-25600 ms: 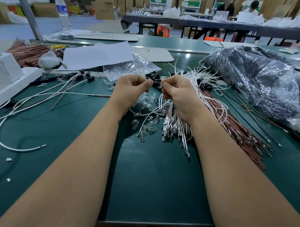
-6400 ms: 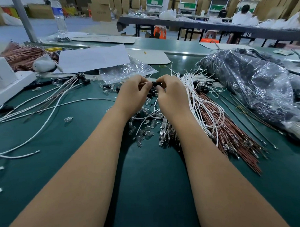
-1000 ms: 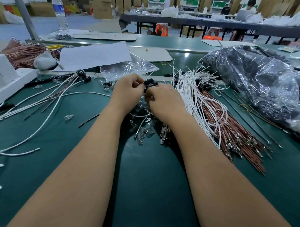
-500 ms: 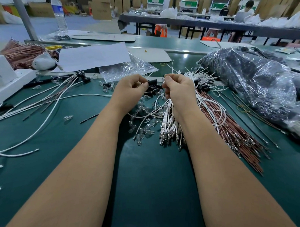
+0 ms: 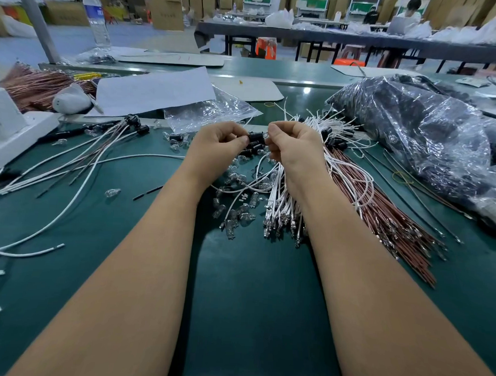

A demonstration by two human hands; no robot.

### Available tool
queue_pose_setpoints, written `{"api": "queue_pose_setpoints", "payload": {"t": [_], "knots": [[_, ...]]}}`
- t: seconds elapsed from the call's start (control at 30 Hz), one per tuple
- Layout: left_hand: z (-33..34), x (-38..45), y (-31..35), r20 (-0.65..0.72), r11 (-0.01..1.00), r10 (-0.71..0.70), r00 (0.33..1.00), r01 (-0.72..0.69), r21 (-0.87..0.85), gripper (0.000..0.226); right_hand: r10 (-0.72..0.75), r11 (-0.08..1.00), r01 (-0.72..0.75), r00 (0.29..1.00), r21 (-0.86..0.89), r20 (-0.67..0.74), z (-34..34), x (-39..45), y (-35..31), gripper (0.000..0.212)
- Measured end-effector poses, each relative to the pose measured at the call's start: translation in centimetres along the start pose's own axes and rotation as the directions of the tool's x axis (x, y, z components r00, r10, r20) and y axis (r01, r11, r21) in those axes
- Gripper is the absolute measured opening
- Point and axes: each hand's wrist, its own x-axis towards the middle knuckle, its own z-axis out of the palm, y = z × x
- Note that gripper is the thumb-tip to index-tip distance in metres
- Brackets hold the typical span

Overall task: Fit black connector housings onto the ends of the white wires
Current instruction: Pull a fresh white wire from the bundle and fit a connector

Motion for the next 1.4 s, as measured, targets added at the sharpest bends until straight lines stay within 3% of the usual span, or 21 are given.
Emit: {"api": "queue_pose_setpoints", "payload": {"t": [0.4,0.9,1.13,1.4], "knots": [[0.24,0.10,-0.44,-0.056,0.998,0.042,0.998,-0.040,0.047,0.010,-0.064,0.995,0.063,0.998,-0.072,-0.009,-0.08,-0.24,0.26,0.014],[0.17,0.23,-0.39,-0.072,0.995,0.084,0.994,-0.080,0.060,0.005,0.059,0.995,-0.056,0.998,0.078,-0.033,-0.09,-0.10,0.19,0.016],[0.22,0.36,-0.97,-0.095,0.996,0.068,0.993,-0.061,0.068,0.004,-0.005,0.999,0.004,1.000,-0.047,-0.019,0.26,-0.45,0.55,0.016],[0.39,0.21,-0.87,-0.090,0.999,0.031,0.995,-0.028,0.025,0.008,-0.006,0.999,0.007,1.000,-0.054,0.016,-0.05,-0.55,0.49,0.012]]}}
